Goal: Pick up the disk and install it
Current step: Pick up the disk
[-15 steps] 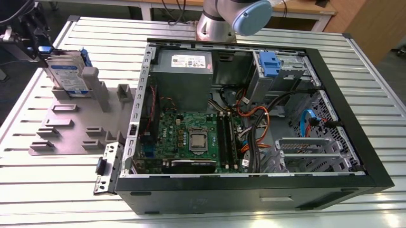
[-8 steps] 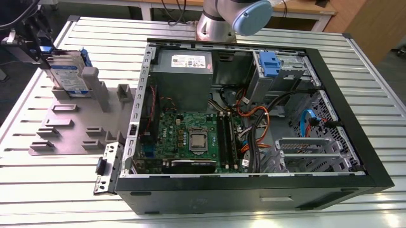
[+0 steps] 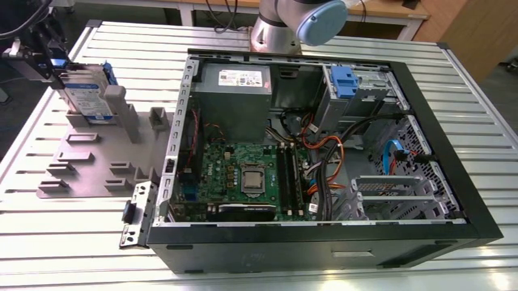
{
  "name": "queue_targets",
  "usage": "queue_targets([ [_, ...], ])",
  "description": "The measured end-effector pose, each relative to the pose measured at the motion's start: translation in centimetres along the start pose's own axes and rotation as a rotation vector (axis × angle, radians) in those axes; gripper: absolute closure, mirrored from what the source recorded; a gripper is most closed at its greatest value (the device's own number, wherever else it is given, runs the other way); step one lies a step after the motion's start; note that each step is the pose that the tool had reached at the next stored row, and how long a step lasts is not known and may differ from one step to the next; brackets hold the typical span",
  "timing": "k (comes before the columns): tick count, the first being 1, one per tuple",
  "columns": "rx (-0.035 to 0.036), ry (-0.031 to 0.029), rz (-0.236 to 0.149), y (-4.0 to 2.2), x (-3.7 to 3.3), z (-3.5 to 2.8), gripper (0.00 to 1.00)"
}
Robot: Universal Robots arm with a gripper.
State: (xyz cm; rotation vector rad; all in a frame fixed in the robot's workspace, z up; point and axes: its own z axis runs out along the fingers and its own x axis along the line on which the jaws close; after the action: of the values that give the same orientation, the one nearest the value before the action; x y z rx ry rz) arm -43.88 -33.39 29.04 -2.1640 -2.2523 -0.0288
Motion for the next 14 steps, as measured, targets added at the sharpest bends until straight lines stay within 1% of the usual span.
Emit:
queue_targets([
  [3, -0.0001, 0.0001, 0.0, -0.23, 0.0, 0.07, 0.41],
  [7, 0.0002, -0.0012, 0.0, -0.23, 0.01, 0.07, 0.41],
  [13, 0.0002, -0.0013, 0.0, -0.21, 0.01, 0.08, 0.41],
  [14, 0.0002, -0.0012, 0.0, -0.21, 0.01, 0.08, 0.42],
])
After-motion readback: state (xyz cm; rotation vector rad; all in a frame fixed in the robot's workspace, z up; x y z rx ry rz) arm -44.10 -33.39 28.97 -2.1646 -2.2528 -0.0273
